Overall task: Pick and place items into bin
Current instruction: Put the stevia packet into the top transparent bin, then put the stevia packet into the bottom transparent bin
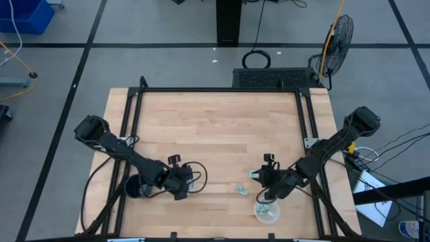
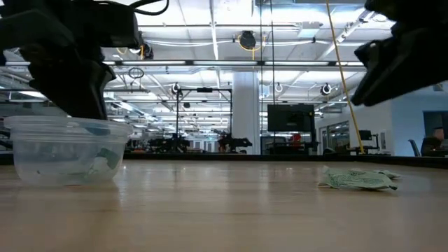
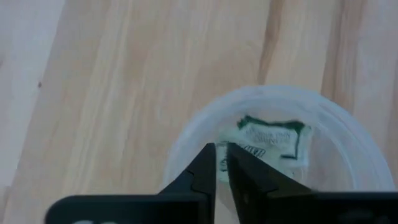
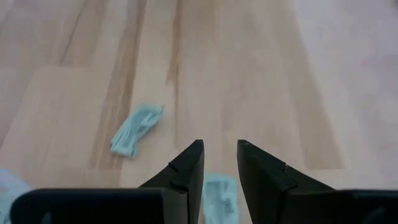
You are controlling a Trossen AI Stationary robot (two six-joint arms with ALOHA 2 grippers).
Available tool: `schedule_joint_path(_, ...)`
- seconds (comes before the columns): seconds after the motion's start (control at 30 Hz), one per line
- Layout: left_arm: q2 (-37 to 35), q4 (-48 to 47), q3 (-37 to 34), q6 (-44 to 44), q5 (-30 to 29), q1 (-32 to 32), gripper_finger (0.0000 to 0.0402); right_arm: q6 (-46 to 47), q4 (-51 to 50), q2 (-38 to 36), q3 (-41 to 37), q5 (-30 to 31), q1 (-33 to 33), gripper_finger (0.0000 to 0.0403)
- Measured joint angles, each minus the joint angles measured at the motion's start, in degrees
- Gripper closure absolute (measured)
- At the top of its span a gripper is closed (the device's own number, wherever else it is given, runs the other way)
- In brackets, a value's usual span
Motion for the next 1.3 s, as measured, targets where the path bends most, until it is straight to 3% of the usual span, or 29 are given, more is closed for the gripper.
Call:
schedule_joint_path(0.3, 0.0, -0.5, 1.3, 2.7, 0.3, 0.1, 0.0293, -0.1, 0.0, 3.7, 0.0, -2.7, -2.9, 0.0264)
schedule_joint_path(0.53, 0.0, -8.7, 11.2, 6.7, -0.4, 0.1, 0.0289, 1.5, -1.4, 7.7, 0.0, -8.2, -4.7, 0.0237)
schedule_joint_path(0.77, 0.0, -10.0, 18.4, 12.0, -5.3, 0.1, 0.0289, 1.1, -1.3, 11.7, 0.0, -12.3, -7.7, 0.0253)
schedule_joint_path(1.07, 0.0, -10.3, 18.3, 10.4, -5.4, 0.1, 0.0289, 1.0, -0.7, 13.2, -0.4, -12.9, -8.0, 0.0279)
schedule_joint_path(1.3, 0.0, -10.3, 18.3, 10.2, -5.2, 0.1, 0.0289, -0.3, -0.6, 12.8, -2.1, -13.2, -8.0, 0.0346)
